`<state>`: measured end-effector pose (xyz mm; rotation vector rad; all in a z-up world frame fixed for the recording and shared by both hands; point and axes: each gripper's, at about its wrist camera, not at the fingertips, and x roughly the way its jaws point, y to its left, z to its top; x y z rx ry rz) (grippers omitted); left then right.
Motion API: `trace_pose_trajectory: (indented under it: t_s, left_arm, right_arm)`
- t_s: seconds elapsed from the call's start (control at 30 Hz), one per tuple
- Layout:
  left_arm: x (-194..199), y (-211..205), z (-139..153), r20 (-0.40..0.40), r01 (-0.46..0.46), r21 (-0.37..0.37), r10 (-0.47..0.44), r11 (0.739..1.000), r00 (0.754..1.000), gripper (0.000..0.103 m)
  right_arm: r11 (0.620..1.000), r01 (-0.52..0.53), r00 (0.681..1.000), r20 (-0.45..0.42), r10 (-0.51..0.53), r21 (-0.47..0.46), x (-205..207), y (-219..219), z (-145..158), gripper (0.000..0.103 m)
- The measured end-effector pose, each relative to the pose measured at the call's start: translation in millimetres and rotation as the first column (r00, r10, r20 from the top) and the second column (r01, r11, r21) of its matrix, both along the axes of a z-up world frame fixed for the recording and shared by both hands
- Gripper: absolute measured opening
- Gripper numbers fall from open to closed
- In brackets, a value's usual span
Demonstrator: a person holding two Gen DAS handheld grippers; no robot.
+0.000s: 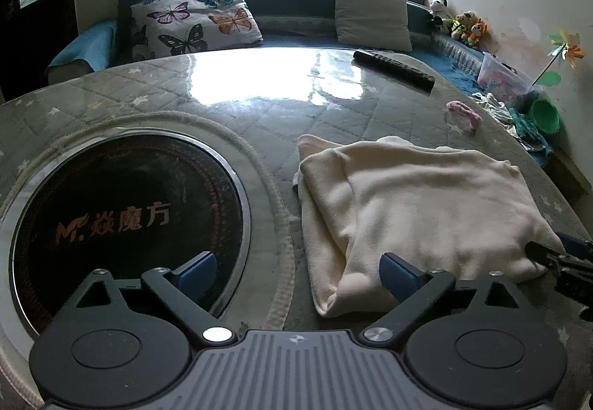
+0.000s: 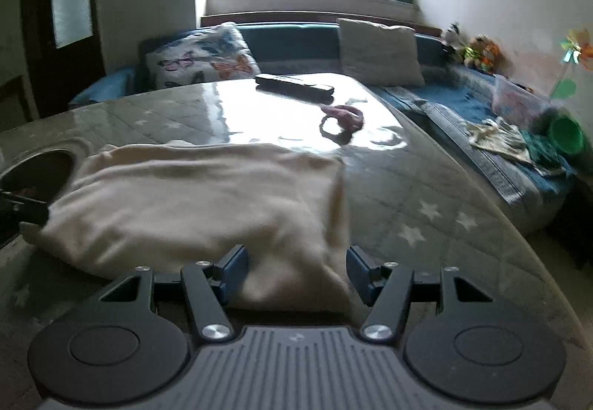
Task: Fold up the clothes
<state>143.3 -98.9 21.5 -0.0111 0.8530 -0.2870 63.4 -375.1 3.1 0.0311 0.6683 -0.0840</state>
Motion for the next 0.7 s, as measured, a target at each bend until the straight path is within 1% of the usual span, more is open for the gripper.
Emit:
trace_pose_trajectory:
  t_s: [0.07,0.13,0.23,0.53,0.7]
  left_arm:
    - [-1,0,1,0.004,-0.002,-0.001,0.002,1.000,1.000,0.100]
    - [-2,1,2,0.008,-0.003,-0.005,0.003,1.000,1.000,0.101]
    - [-3,0,5,0.016,-0.003,-0.010,0.003,1.000,1.000,0.103]
    - [-4,1,4,0.018,-0.003,0.002,0.003,1.000,1.000,0.103]
    - [-7,1,3,0.023,-0.002,0.011,0.002,1.000,1.000,0.103]
  right_arm:
    - [1.000,0.005,1.000,0.020,-0.005,0.006,-3,-1,5,0.062]
    - [1.000,-0.006,0.999,0.054,0.006,0.007,-4,2,12,0.066]
    - [0.999,-0.037,0.996,0.087,0.036,0.006,-1,12,18,0.066]
    - [0.992,-0.114,0.992,0.038,0.116,-0.046,15,46,1,0.068]
    - [0.989,-0.136,0.990,0.039,0.139,-0.063,14,54,1,0.073]
